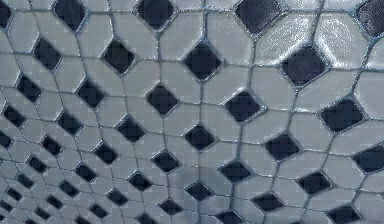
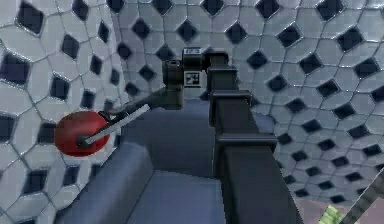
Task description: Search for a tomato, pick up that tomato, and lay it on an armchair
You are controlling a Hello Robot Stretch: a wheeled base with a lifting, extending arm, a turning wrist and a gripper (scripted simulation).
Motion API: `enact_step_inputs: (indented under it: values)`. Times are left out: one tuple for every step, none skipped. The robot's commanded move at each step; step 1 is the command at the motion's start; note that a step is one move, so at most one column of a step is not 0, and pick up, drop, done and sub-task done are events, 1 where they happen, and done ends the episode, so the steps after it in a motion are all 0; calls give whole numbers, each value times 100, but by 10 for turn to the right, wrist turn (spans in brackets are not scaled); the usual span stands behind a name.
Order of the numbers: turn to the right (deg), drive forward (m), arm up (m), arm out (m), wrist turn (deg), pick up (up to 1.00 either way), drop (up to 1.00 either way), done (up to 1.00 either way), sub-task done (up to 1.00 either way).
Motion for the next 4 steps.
enact_step_inputs:
  values:
    - [0,0,0,0,450,0,0,0,0]
    - [0,0,0,0,360,0,0,0,0]
    - [0,0,-32,0,0,0,0,0,0]
    - [0,0,-32,0,0,0,0,0,0]
